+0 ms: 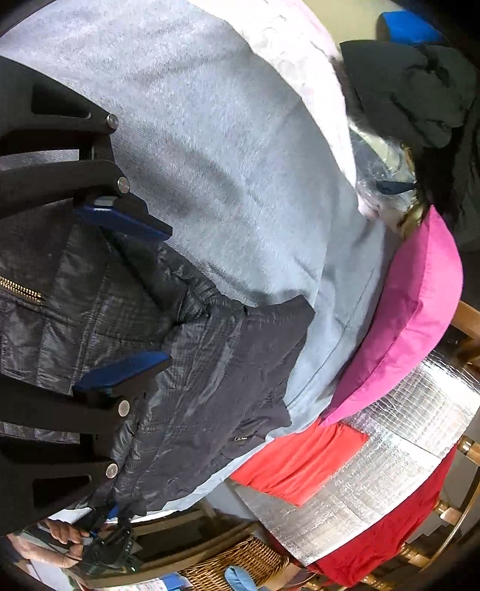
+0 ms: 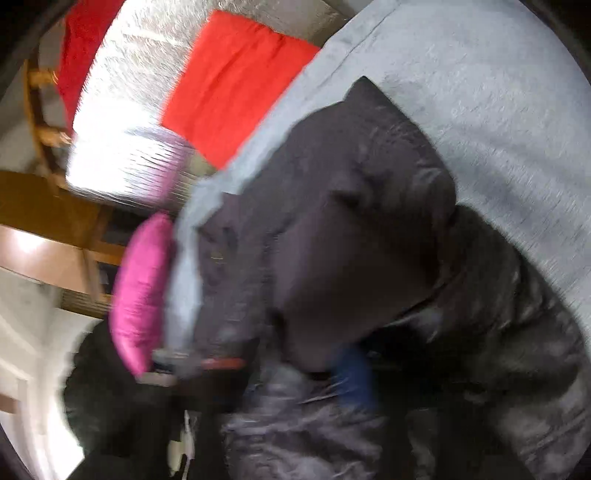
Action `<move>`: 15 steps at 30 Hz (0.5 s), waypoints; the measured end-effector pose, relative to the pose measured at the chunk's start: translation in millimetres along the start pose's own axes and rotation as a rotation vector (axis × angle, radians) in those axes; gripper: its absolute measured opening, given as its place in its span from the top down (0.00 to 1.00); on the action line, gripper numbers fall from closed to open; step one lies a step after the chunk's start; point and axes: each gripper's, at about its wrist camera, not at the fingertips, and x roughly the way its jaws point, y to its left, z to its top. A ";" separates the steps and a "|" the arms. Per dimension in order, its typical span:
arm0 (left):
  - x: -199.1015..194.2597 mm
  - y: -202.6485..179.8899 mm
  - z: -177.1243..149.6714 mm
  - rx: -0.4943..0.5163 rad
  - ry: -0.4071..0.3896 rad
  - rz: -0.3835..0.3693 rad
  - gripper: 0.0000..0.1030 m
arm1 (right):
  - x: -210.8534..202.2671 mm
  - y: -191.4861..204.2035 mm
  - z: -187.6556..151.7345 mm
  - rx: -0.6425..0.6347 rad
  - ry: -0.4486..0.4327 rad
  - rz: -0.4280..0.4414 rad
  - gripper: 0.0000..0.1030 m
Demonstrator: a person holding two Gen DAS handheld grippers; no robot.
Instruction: Fold large clothes
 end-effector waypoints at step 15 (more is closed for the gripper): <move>51.6 -44.0 30.8 0.117 0.045 0.077 0.39 | -12.5 14.7 -18.0 -0.252 -0.082 -0.105 0.84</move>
